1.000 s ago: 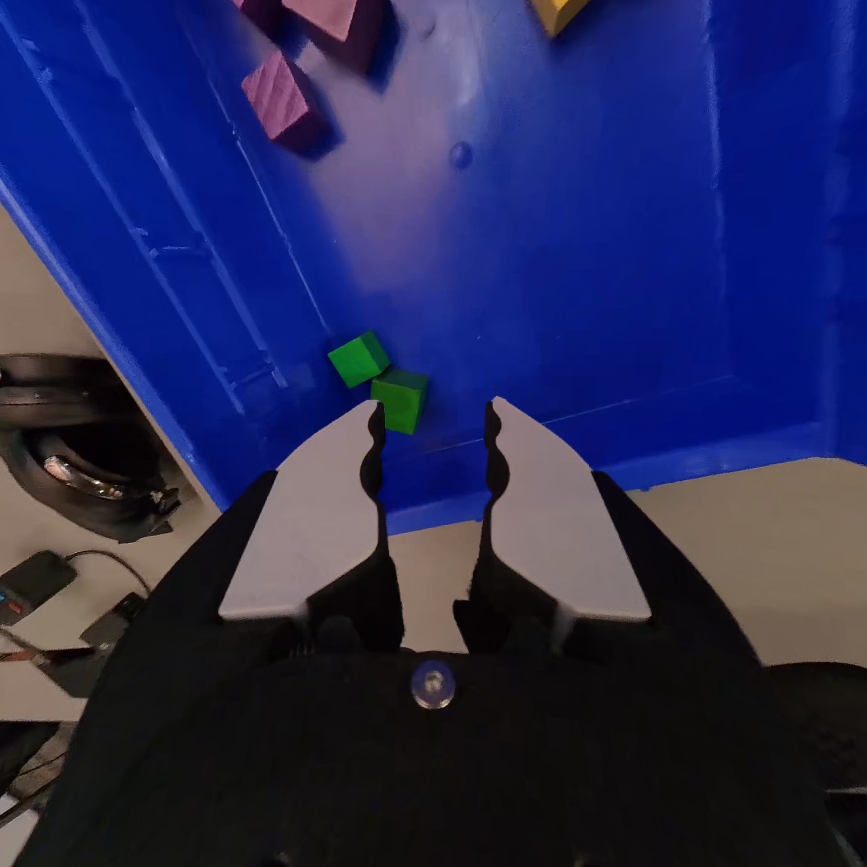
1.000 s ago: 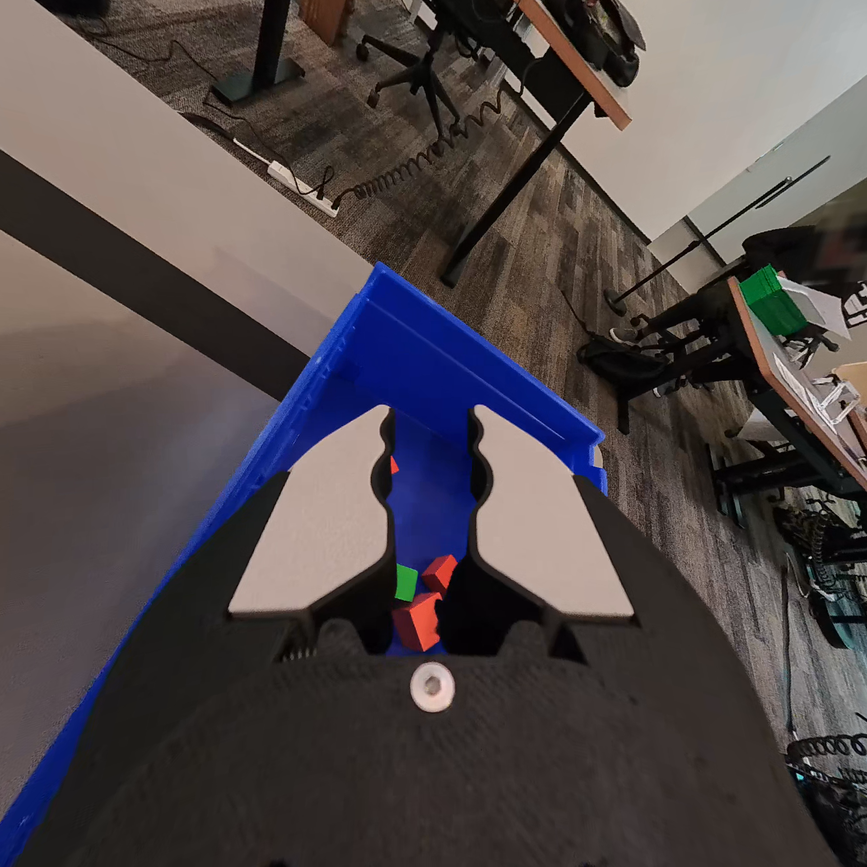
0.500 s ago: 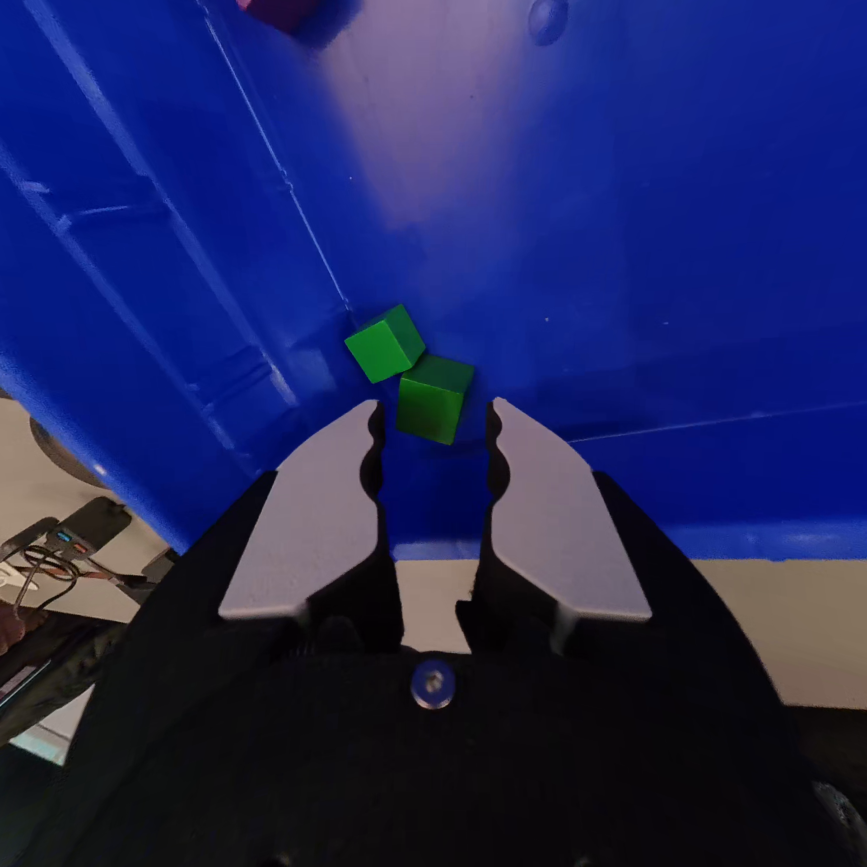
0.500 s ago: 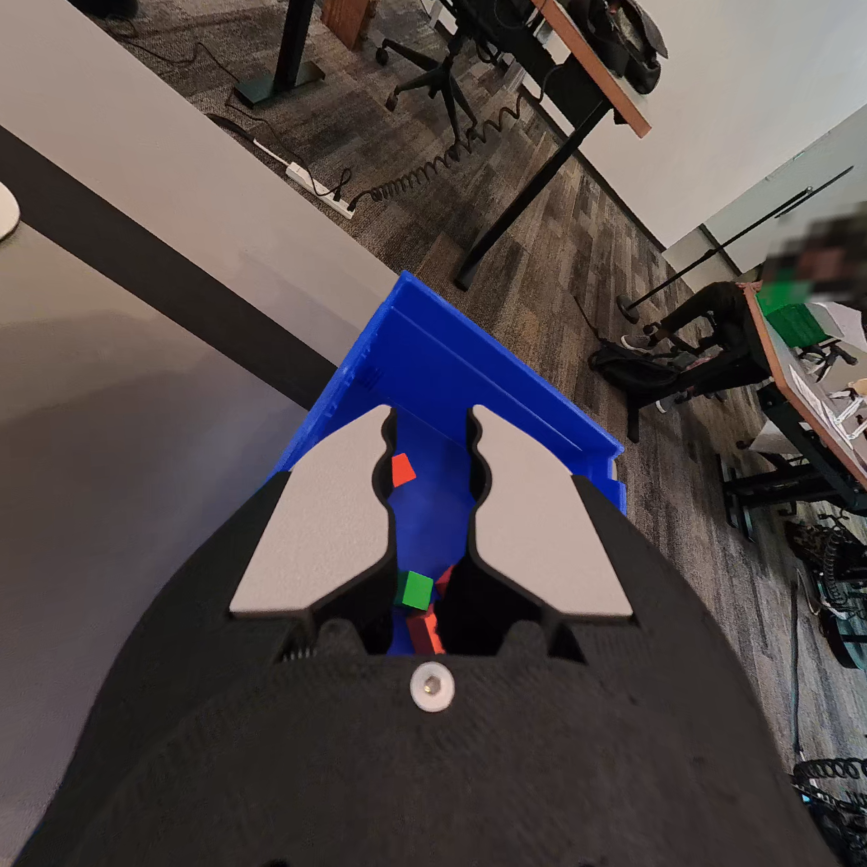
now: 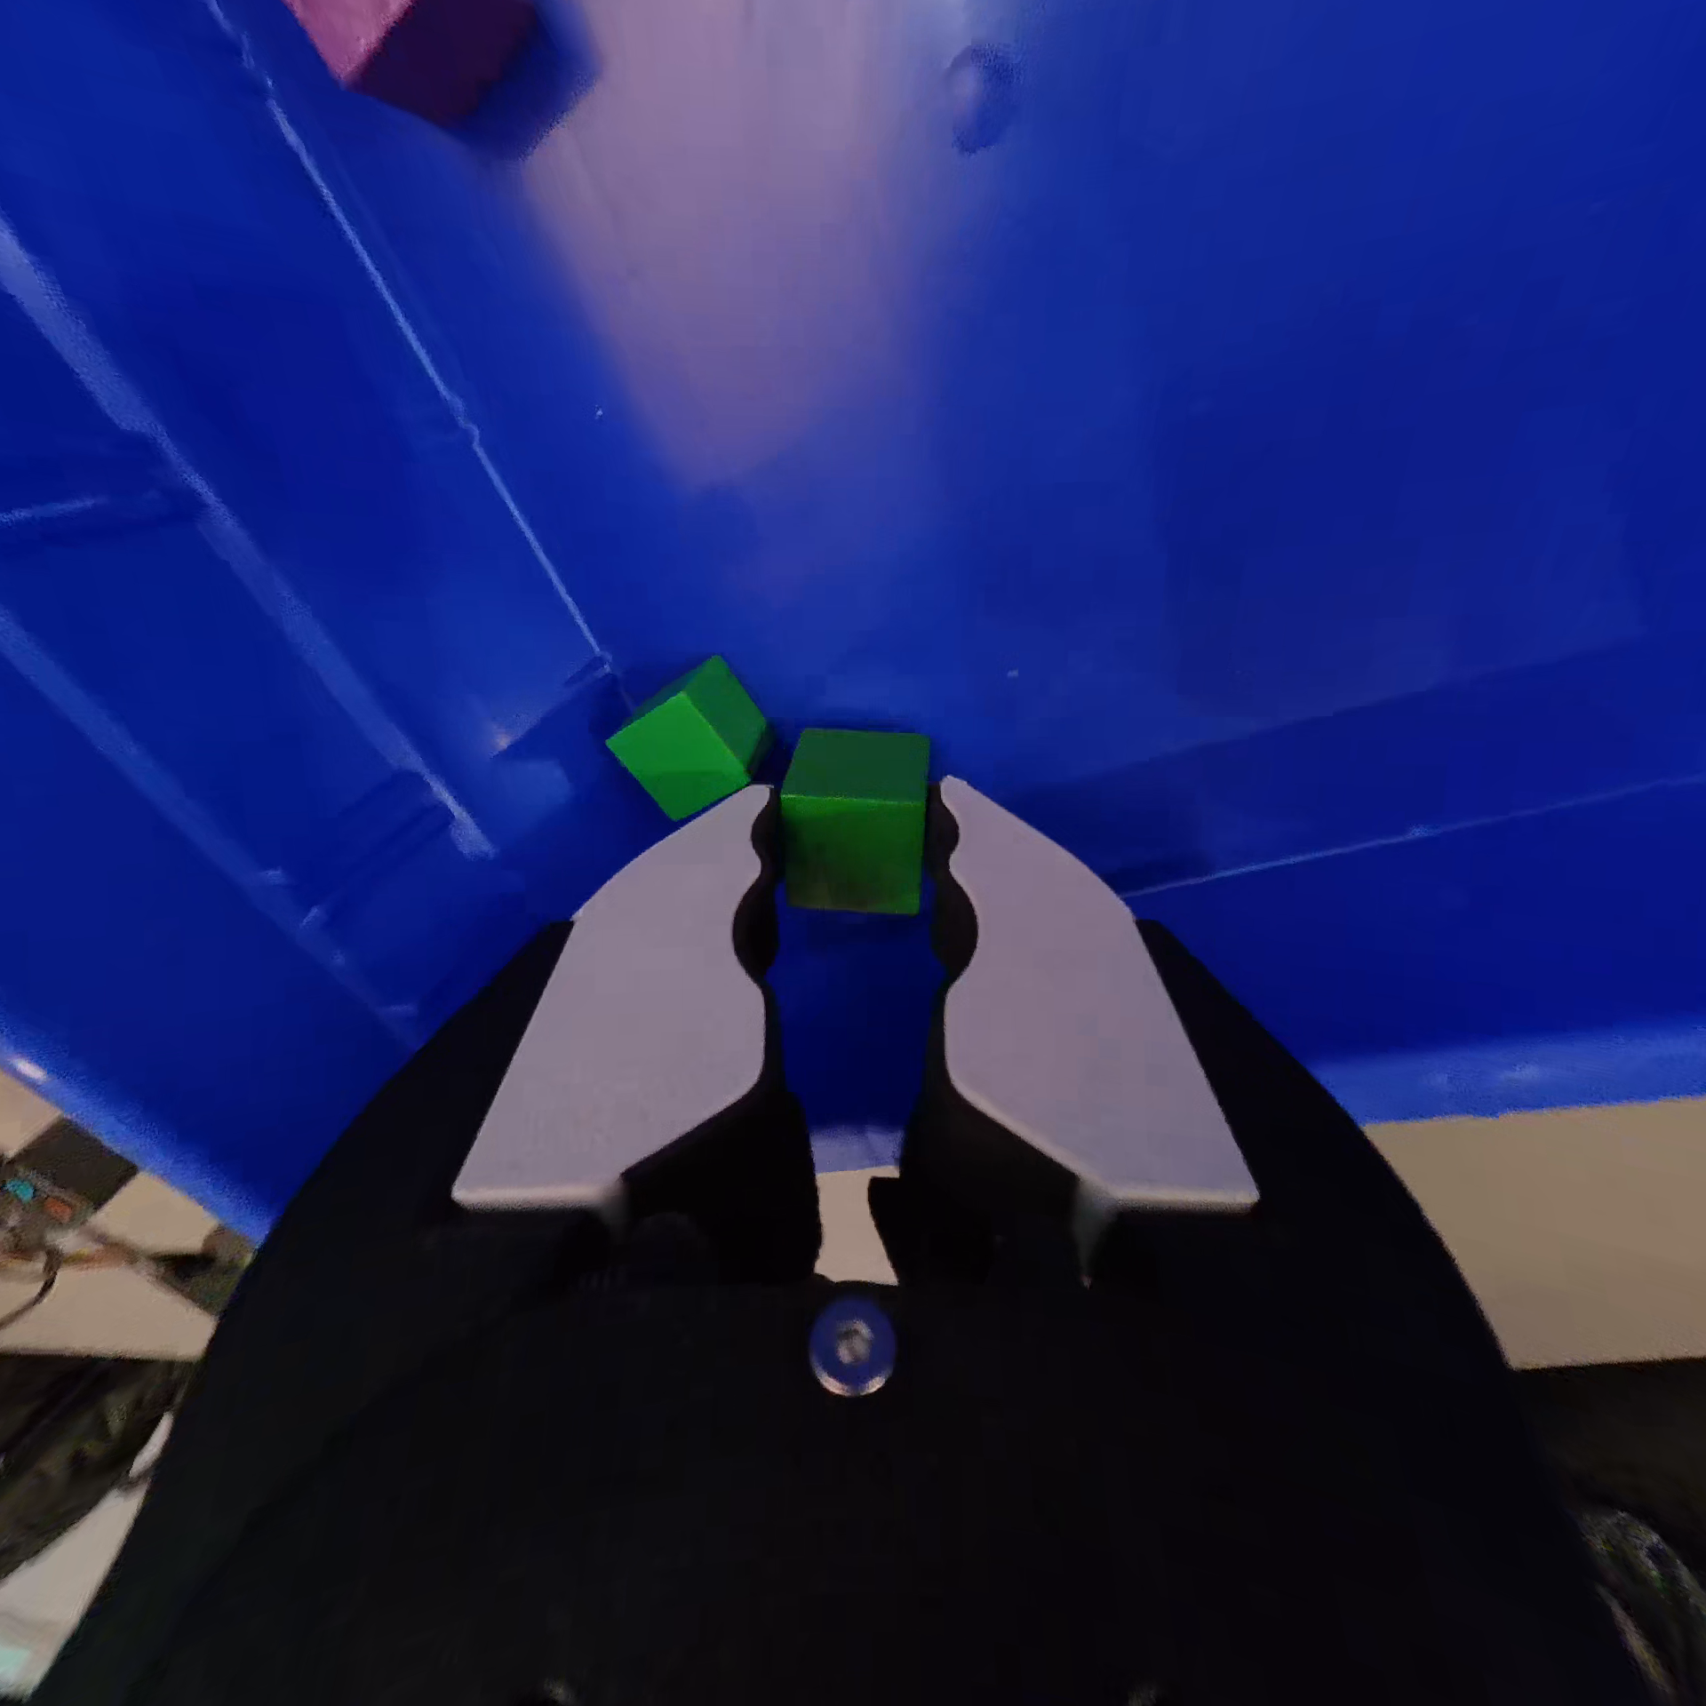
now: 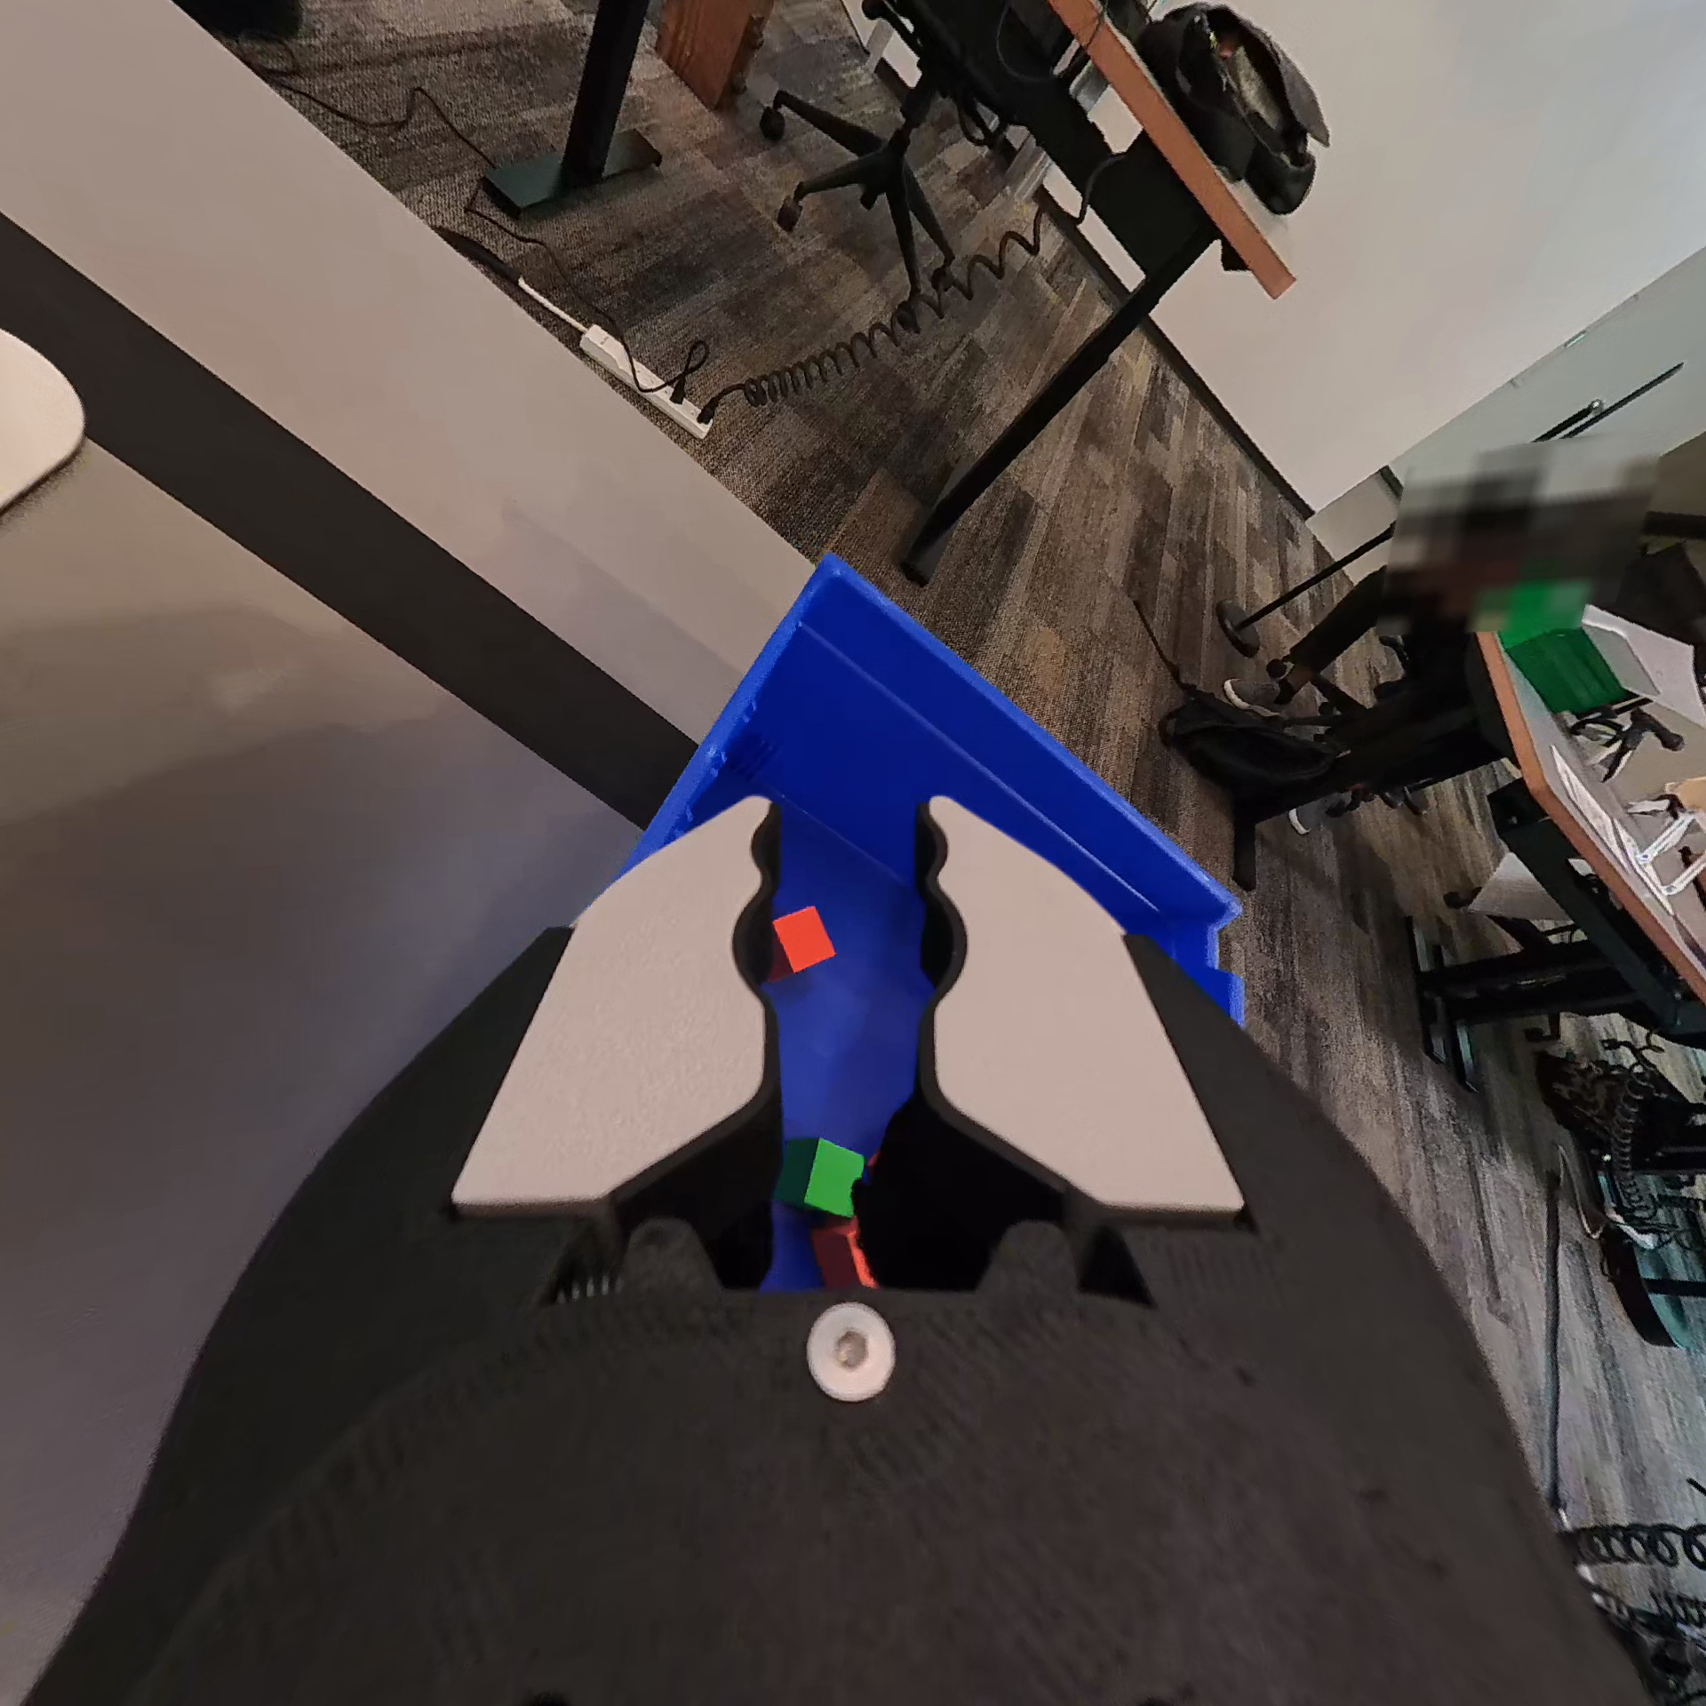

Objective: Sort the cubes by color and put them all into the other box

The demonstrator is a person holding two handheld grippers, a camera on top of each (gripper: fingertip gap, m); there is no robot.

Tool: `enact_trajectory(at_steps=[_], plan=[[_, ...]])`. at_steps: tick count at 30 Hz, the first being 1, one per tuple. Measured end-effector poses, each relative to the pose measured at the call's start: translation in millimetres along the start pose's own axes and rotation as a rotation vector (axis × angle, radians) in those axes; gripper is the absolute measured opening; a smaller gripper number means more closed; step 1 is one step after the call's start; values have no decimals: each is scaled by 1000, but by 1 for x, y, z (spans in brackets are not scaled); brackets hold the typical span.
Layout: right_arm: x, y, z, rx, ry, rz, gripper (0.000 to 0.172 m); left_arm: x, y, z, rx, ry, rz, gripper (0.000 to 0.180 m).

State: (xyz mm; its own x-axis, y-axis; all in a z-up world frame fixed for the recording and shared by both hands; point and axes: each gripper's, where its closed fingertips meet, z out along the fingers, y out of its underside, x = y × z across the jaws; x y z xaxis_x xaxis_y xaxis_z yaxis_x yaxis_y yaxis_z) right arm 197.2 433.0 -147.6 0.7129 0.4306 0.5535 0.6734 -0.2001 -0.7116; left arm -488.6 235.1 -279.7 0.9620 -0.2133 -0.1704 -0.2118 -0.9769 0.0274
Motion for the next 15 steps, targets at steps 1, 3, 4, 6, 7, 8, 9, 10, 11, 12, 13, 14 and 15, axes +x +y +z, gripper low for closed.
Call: enact_trajectory(at_steps=[1, 3, 4, 6, 7, 8, 9, 10, 11, 12, 13, 14, 15], plan=[[1, -3, -2, 9, 3, -2, 28, 5, -6, -5, 41, 29, 16, 29], [3, -13, -8, 54, 18, -19, 28, 13, -19, -20, 145, 69, 26, 29], [4, -19, -12, 81, 27, -29, 27, 11, -22, -28, 171, 48, 24, 29], [6, -35, -23, 139, 51, -52, 27, 17, -31, -48, 271, 70, 36, 29], [6, -46, -30, 181, 62, -68, 27, 20, -36, -61, 325, 79, 40, 29], [5, -59, -39, 232, 74, -82, 27, 26, -41, -76, 386, 98, 55, 29], [3, -73, -49, 287, 80, -98, 27, 35, -46, -94, 460, 134, 78, 29], [-1, -87, -60, 346, 80, -118, 26, 46, -51, -114, 541, 171, 100, 29], [-6, -102, -73, 410, 88, -140, 26, 58, -54, -135, 619, 205, 127, 29], [-12, -118, -87, 479, 96, -163, 25, 72, -57, -157, 696, 244, 162, 29], [-20, -133, -101, 544, 91, -181, 25, 87, -58, -179, 772, 291, 200, 29], [-31, -147, -116, 607, 76, -200, 24, 104, -58, -201, 846, 338, 241, 29], [-44, -161, -130, 669, 56, -217, 25, 122, -56, -222, 915, 386, 289, 29]])
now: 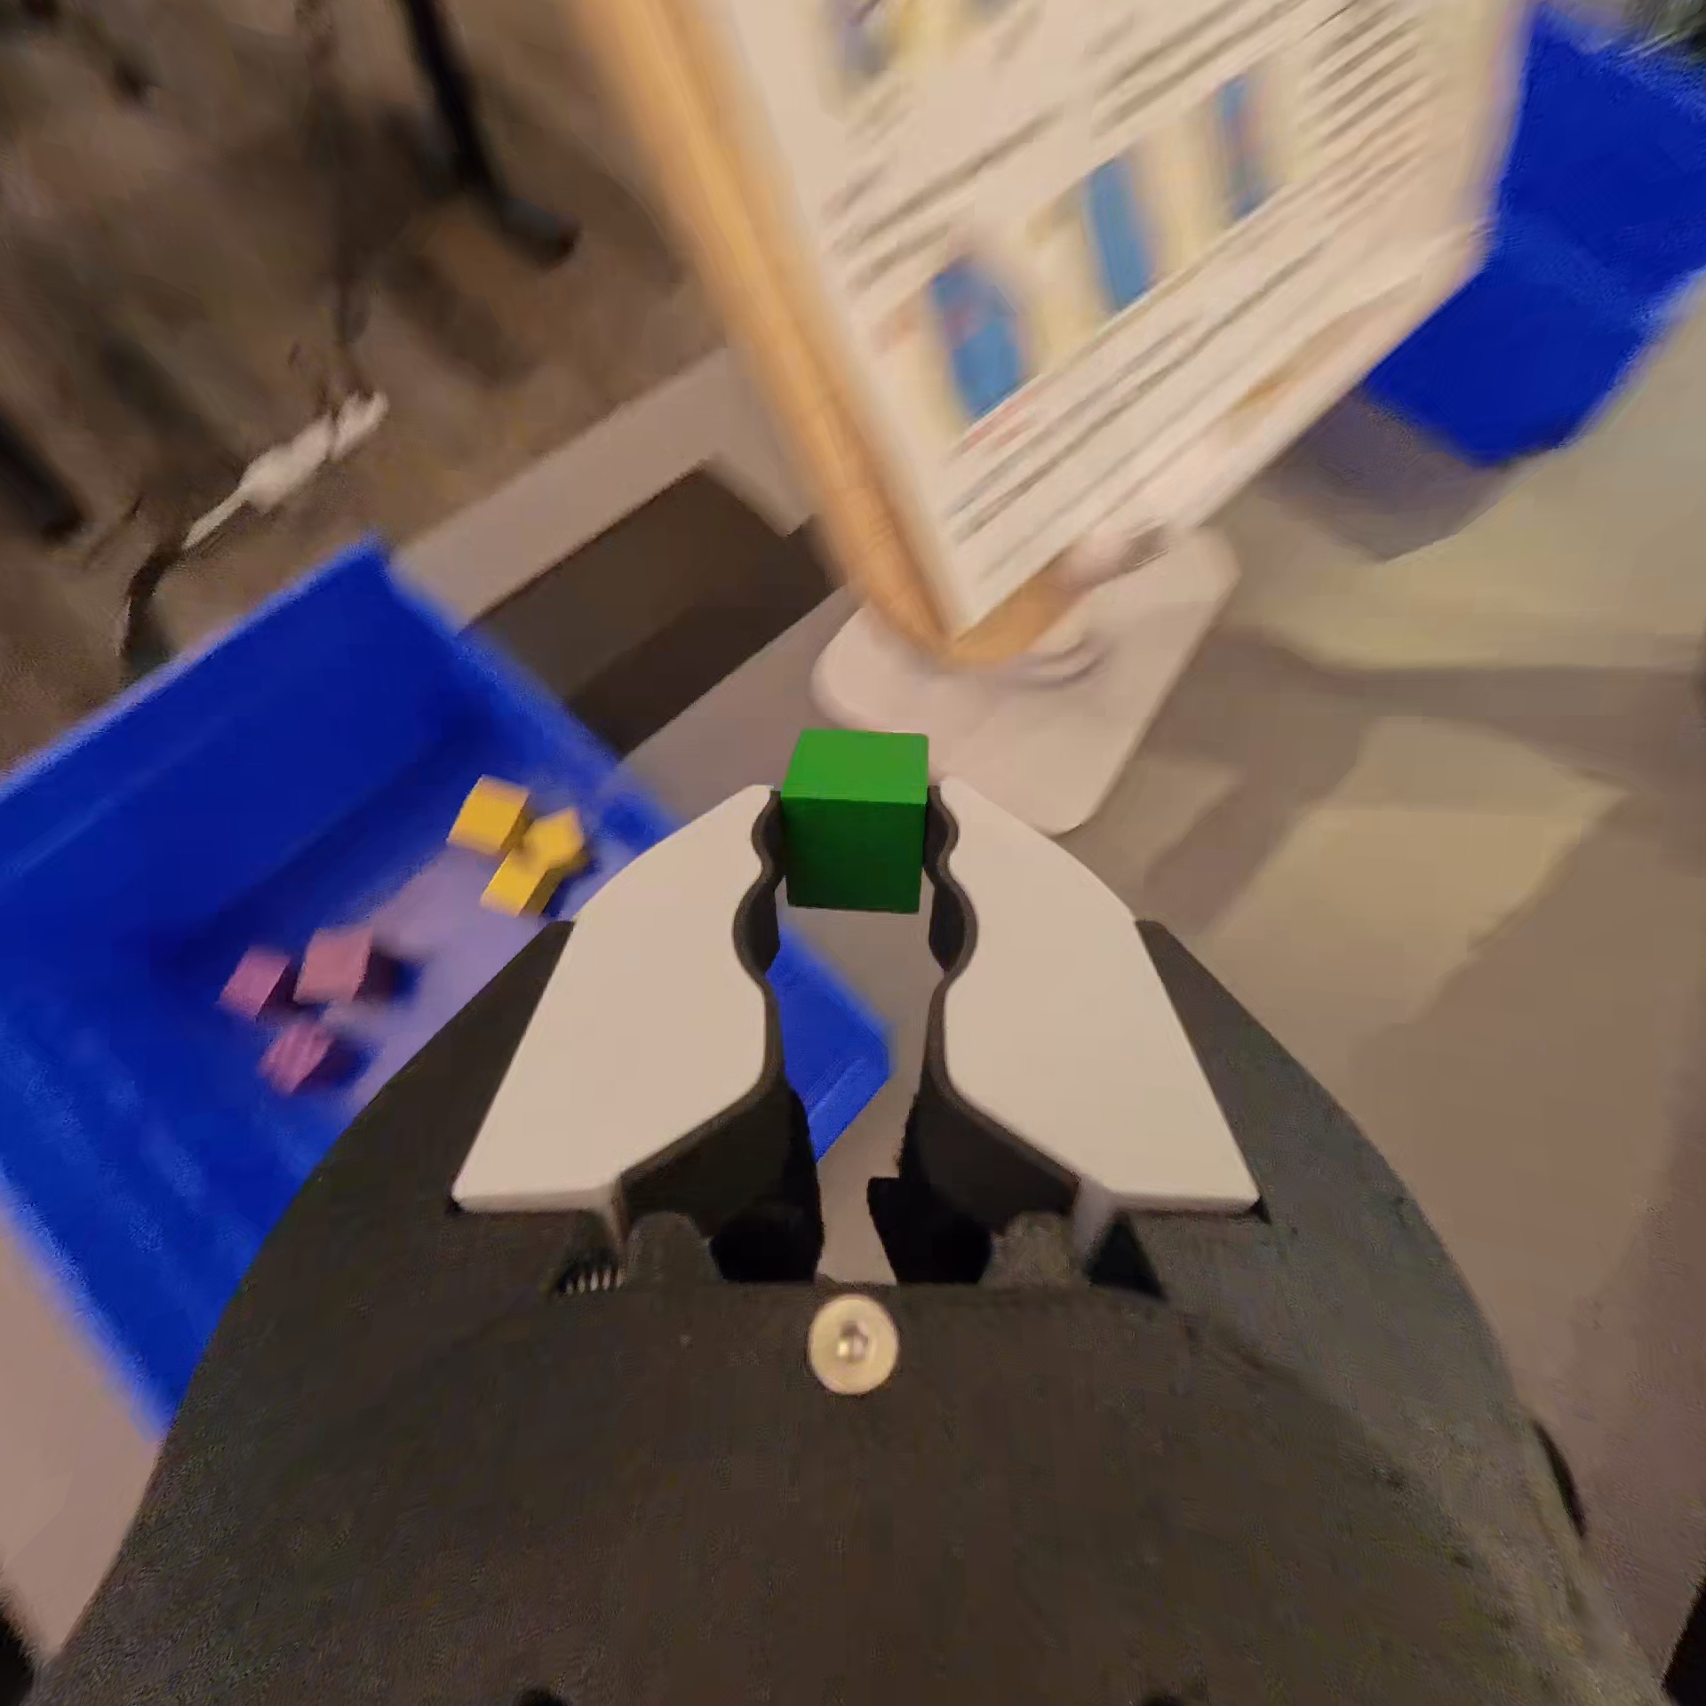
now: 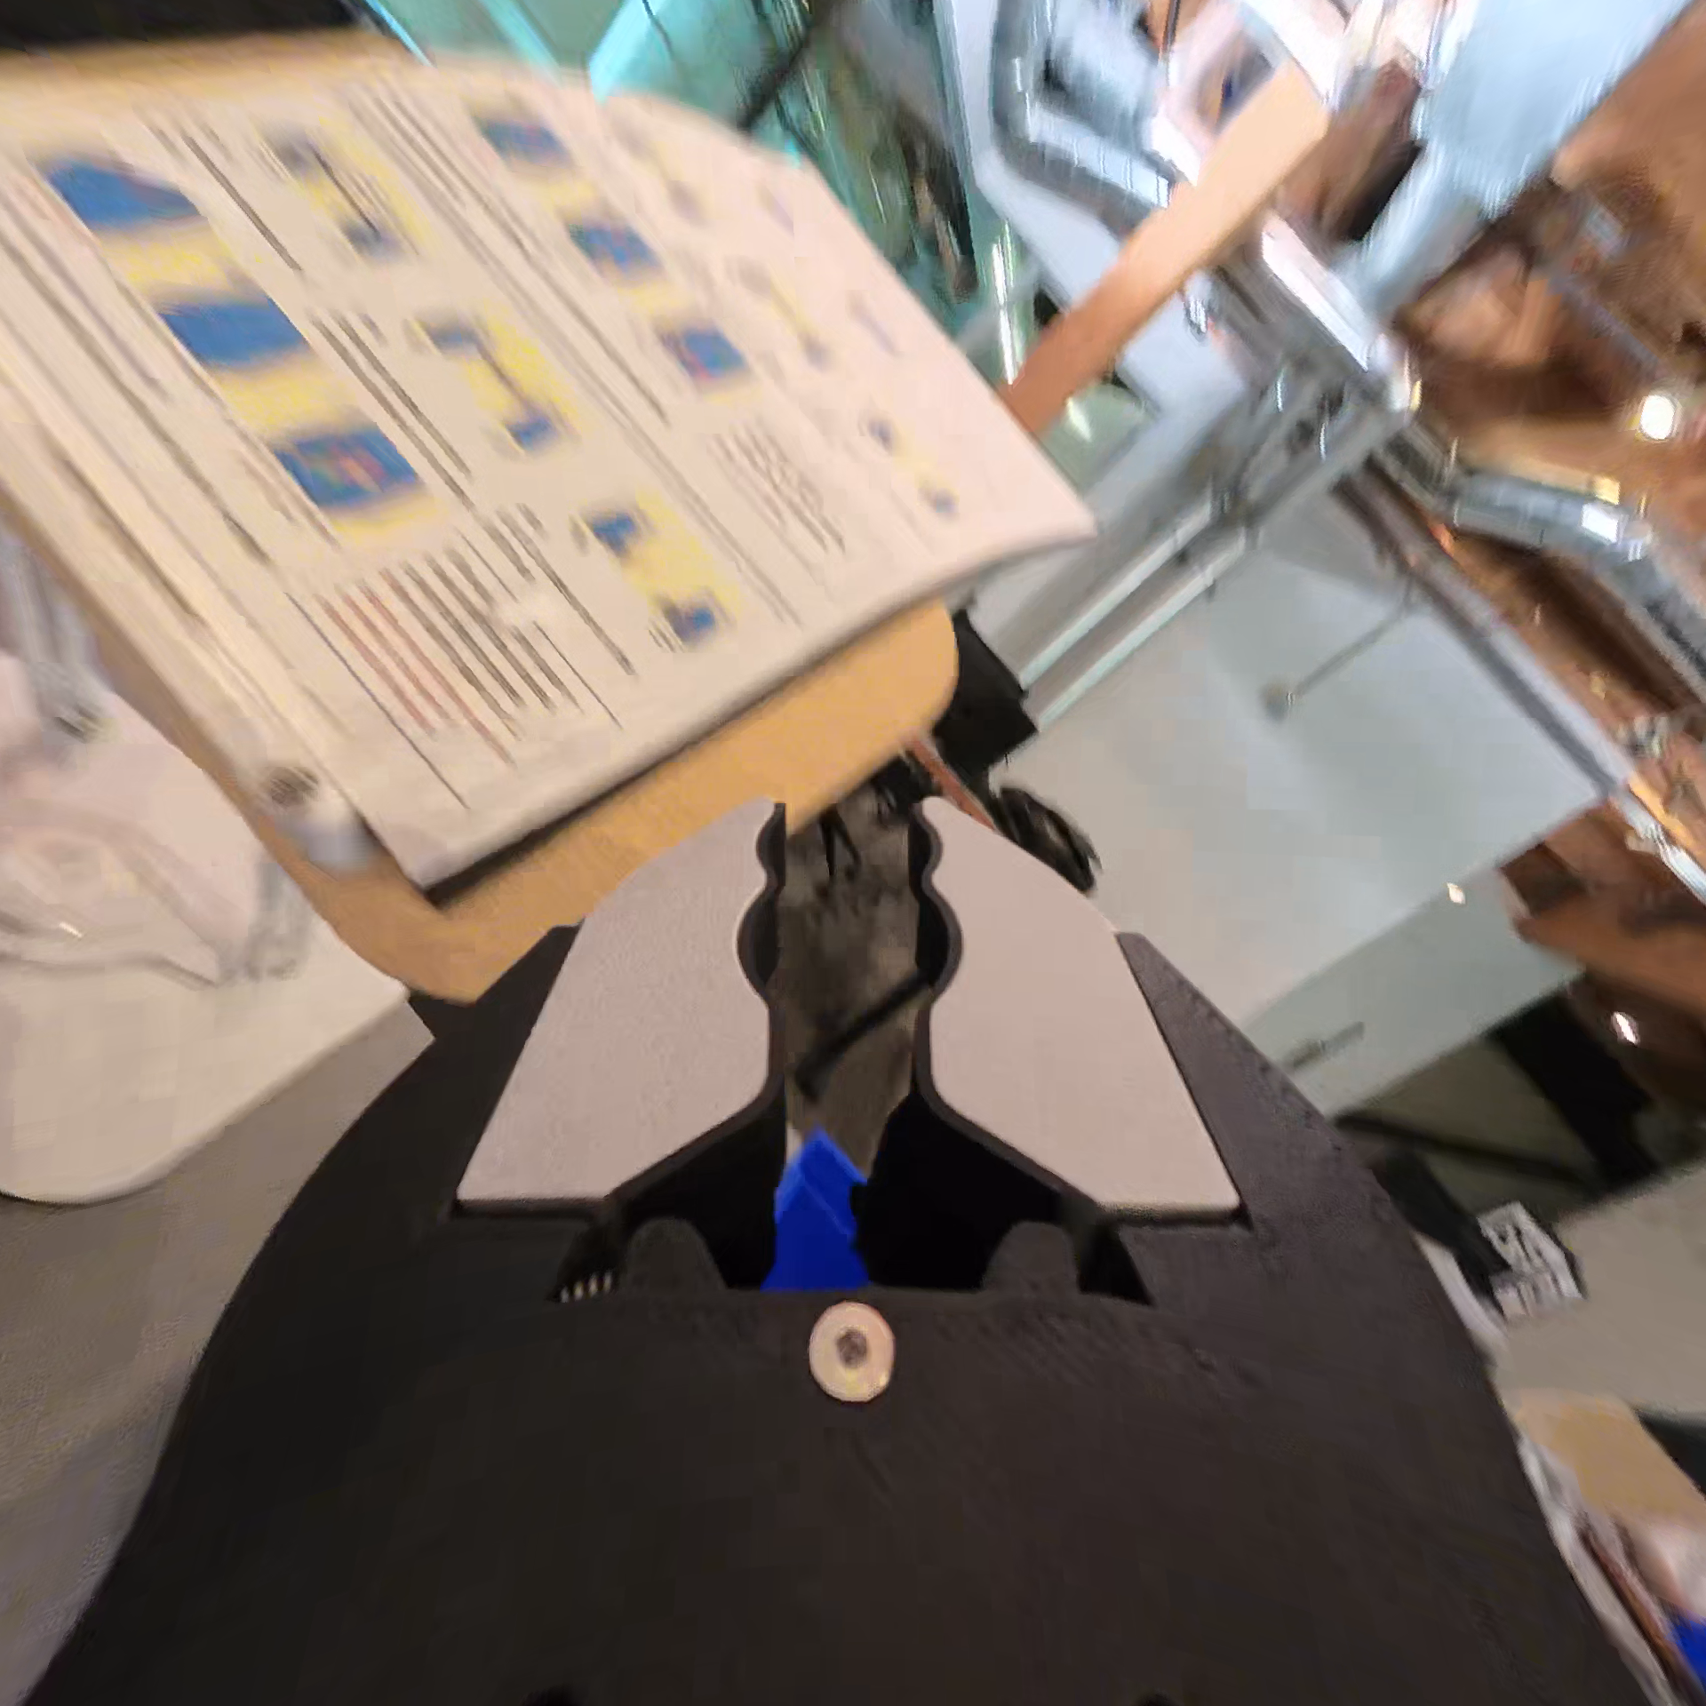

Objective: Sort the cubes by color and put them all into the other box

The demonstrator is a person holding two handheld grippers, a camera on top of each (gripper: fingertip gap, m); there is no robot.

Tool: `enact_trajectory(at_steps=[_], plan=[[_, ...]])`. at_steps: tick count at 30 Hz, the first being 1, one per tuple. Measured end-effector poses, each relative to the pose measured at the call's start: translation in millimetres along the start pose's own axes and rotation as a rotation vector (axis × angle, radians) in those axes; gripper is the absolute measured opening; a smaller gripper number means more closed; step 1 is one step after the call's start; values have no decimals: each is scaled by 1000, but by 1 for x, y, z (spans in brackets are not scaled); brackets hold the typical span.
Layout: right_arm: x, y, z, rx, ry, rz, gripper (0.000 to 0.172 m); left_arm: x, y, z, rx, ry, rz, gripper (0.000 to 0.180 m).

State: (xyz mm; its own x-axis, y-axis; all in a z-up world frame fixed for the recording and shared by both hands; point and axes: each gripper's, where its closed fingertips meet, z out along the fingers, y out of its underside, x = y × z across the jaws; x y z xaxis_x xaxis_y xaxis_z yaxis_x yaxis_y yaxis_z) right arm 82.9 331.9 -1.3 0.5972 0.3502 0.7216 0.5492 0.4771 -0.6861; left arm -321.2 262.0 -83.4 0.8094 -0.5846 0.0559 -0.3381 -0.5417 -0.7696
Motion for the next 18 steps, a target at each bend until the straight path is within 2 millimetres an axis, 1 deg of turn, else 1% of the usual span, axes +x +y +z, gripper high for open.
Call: enact_trajectory(at_steps=[2, 3, 5, 8, 10, 12, 15, 17, 18], plan=[[-28, -41, -4, 121, -70, -26, 29, 46, -31, -6, 118, 130, 68, 29], [-45, -58, -5, 163, -102, -51, 32, 71, -43, -7, 164, 201, 106, 29], [-81, -85, -8, 234, -158, -115, 36, 115, -58, 0, 214, 329, 164, 29], [-134, -111, -13, 315, -235, -212, 41, 174, -69, 18, 251, 546, 191, 29], [-159, -119, -16, 351, -263, -269, 44, 205, -69, 29, 250, 664, 195, 29], [-174, -124, -19, 379, -286, -276, 47, 227, -67, 40, 235, 748, 185, 29], [-184, -131, -23, 421, -286, -273, 50, 247, -65, 53, 231, 827, 157, 28], [-183, -132, -23, 430, -248, -309, 40, 258, -64, 54, 225, 905, 133, 28], [-184, -131, -22, 422, -249, -320, 39, 261, -64, 55, 229, 919, 123, 29]])
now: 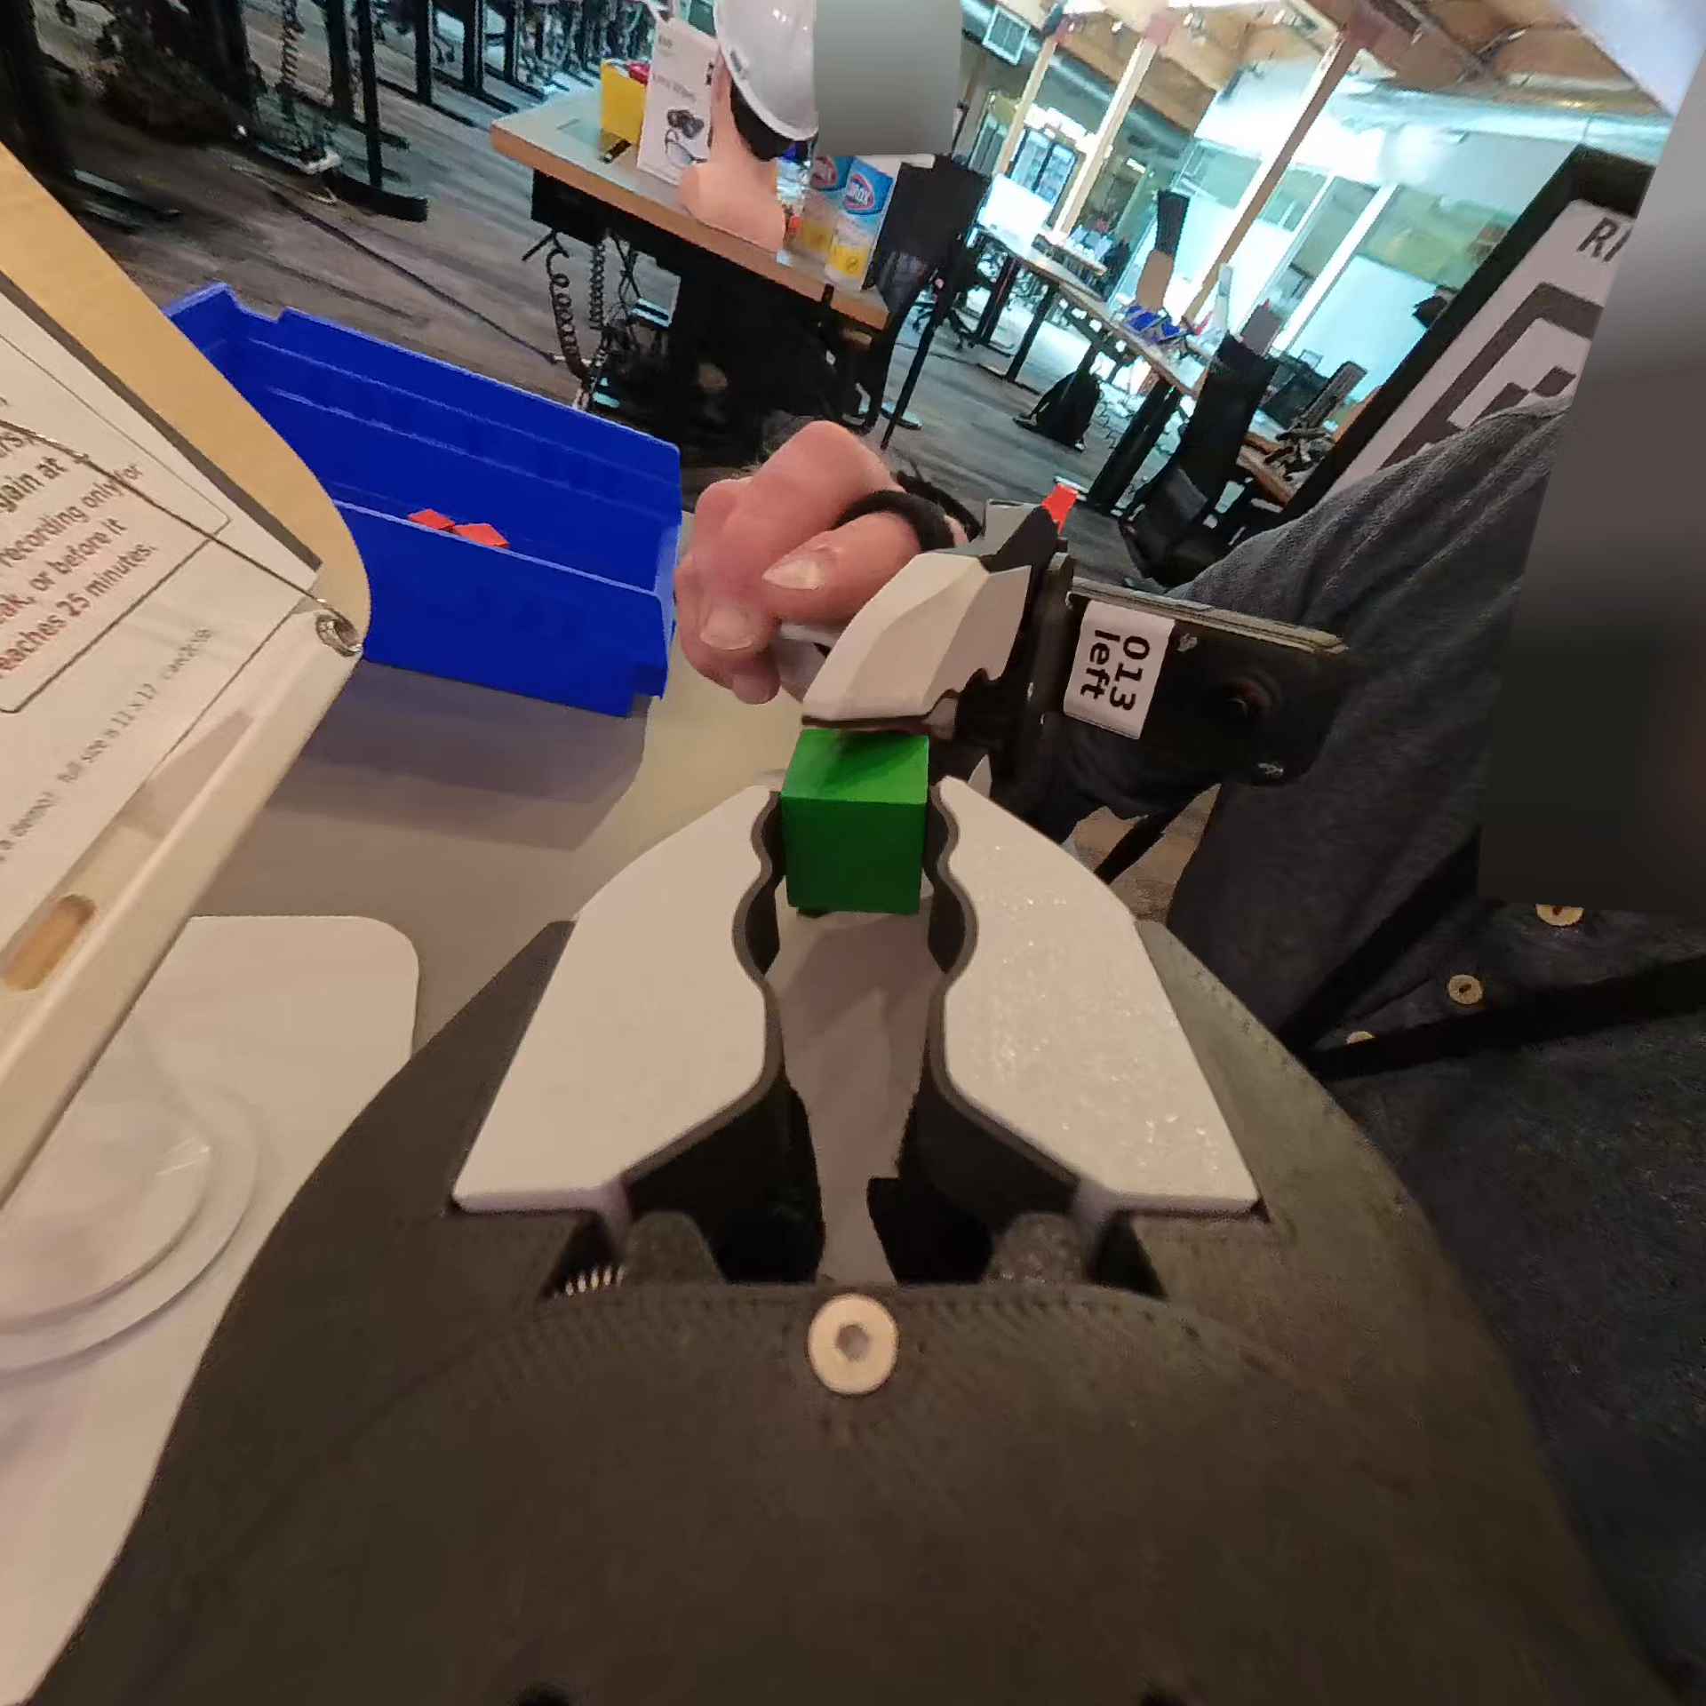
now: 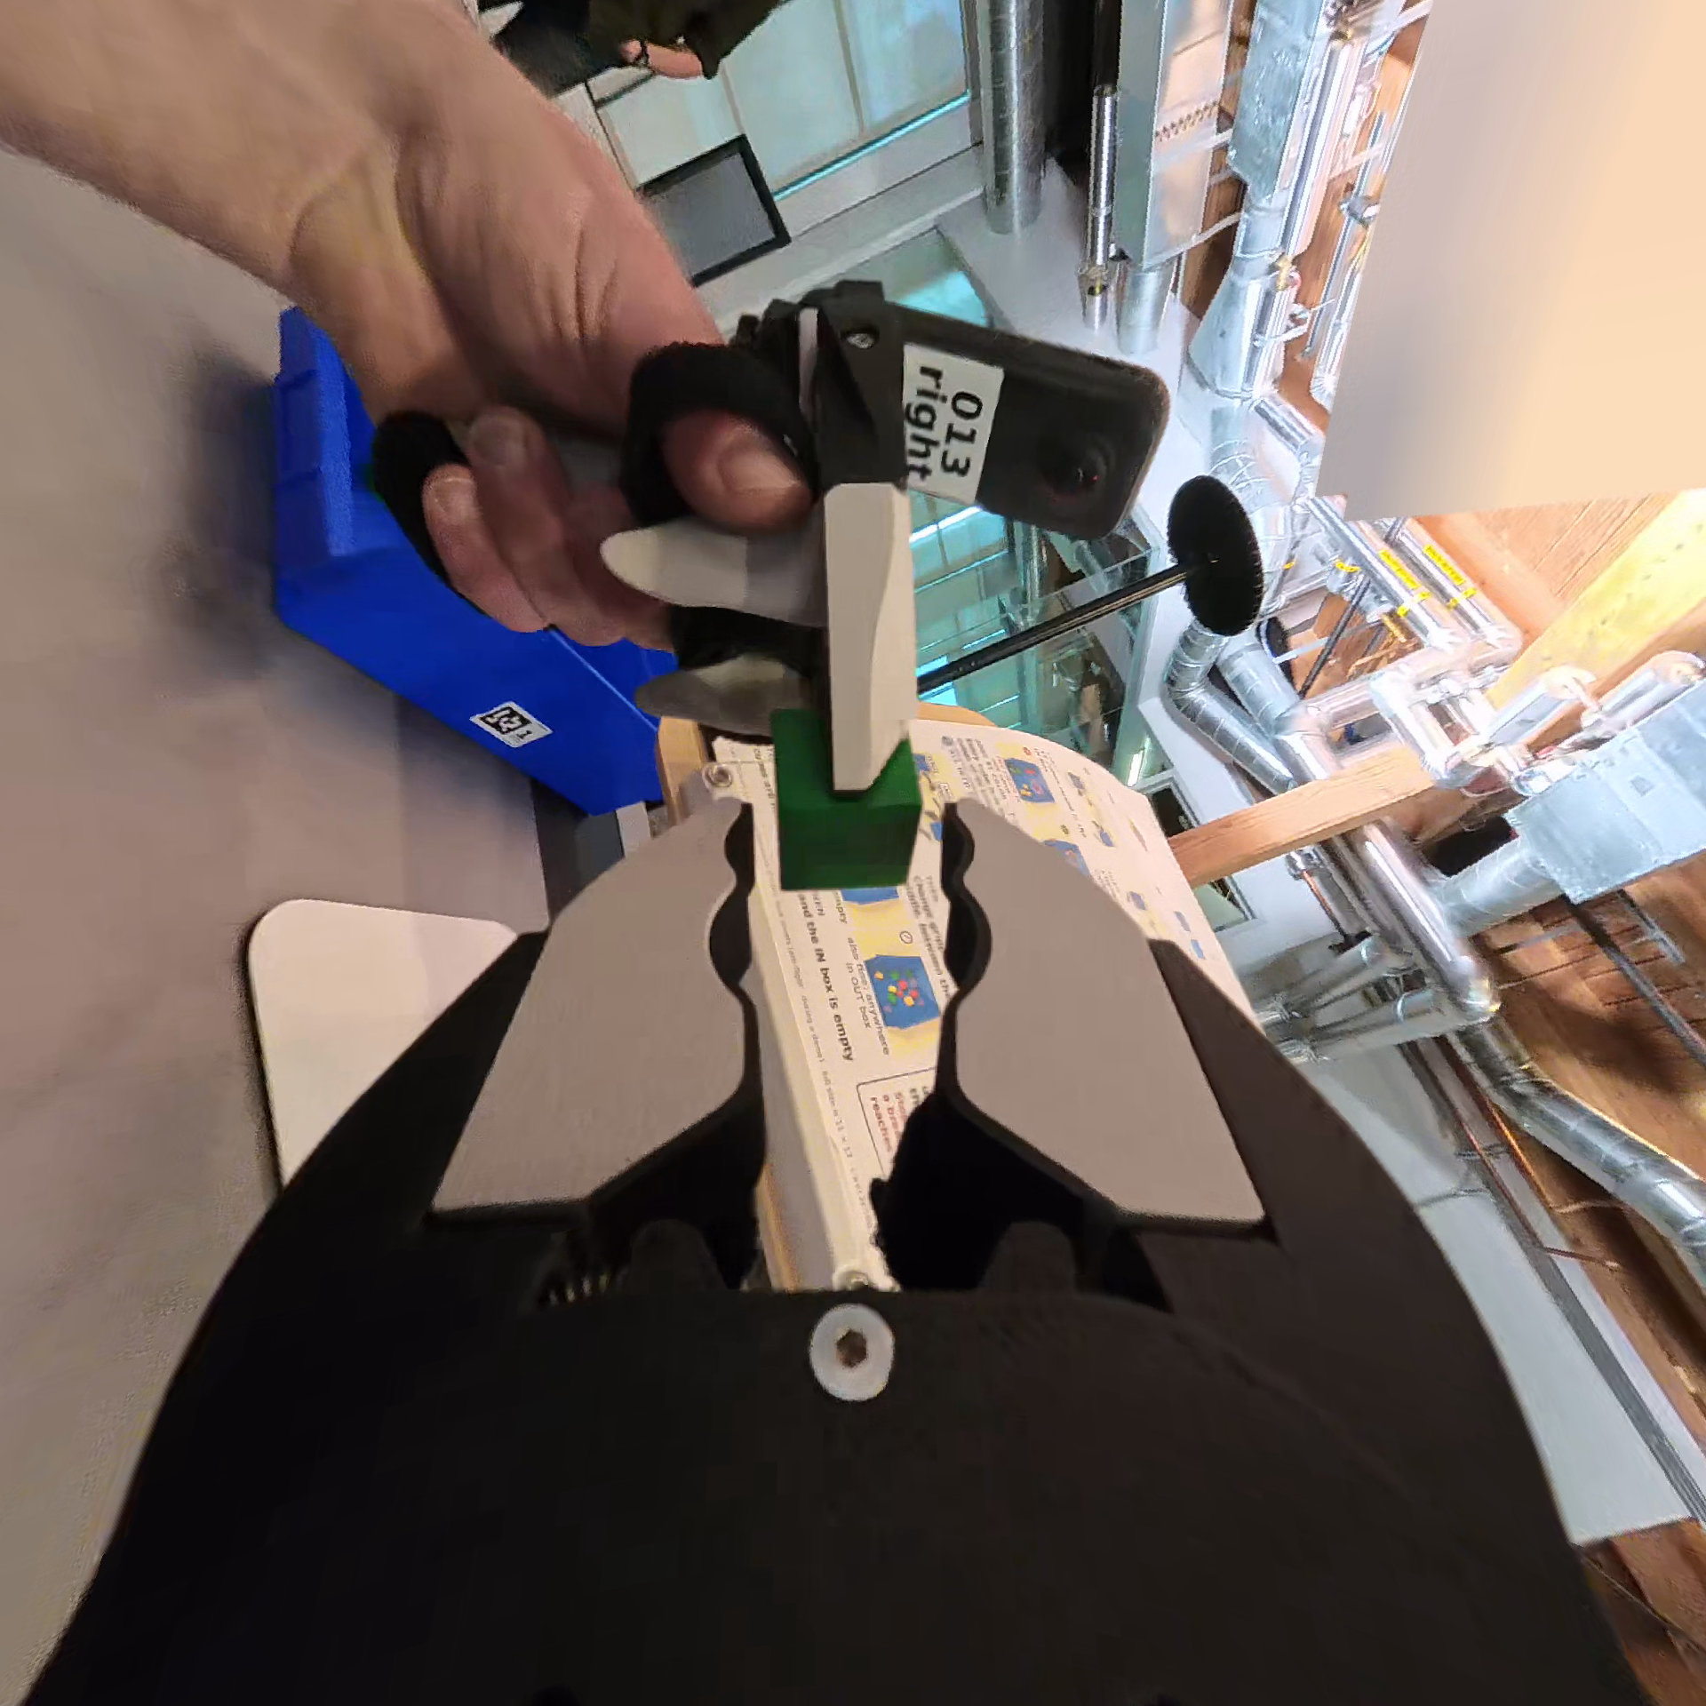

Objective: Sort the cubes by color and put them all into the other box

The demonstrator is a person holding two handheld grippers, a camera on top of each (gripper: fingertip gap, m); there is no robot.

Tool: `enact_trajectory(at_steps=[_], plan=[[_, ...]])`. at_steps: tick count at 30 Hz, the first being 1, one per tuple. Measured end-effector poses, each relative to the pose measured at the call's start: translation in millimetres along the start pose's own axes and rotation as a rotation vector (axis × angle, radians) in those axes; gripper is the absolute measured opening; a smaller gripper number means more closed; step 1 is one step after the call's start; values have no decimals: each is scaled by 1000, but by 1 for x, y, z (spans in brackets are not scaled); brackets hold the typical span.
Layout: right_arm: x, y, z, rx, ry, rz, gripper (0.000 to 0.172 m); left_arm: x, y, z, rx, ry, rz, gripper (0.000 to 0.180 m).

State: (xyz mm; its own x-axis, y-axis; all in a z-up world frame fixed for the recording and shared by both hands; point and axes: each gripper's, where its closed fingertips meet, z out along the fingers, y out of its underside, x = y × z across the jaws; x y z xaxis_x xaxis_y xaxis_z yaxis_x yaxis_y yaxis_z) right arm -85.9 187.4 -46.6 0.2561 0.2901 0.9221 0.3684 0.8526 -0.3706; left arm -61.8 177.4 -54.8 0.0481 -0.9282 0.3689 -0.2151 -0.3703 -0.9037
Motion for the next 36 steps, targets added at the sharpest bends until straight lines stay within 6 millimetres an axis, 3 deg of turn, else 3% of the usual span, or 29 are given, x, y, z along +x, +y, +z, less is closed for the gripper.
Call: enact_trajectory(at_steps=[7, 11, 14, 18, 19, 21, 24, 27, 30, 36], plan=[[3, -5, -3, 31, 14, 22, 29, 7, -4, 7, 42, 65, -30, 28], [32, 6, -14, 13, 68, 43, 29, 7, -16, -9, 95, 33, -23, 37], [78, 58, -33, -135, 168, 69, 29, -2, -27, -35, 137, -63, 15, 25], [117, 177, -81, -468, 219, 218, 29, -17, -36, -72, 182, -210, 64, 3], [120, 206, -96, -542, 220, 253, 29, -20, -38, -79, 195, -234, 65, 3], [105, 265, -127, -743, 142, 373, 29, -23, -36, -88, 188, -245, 66, 1], [76, 325, -168, -946, 54, 505, 30, -33, -33, -96, 170, -304, 79, 0], [48, 358, -192, -1048, -9, 654, 30, -46, -28, -108, 147, -378, 72, 1], [44, 376, -207, -1109, 21, 680, 45, -60, -23, -126, 136, -458, 54, 2], [62, 370, -204, -1082, 89, 648, 41, -97, 4, -189, 25, -726, -11, 16]])
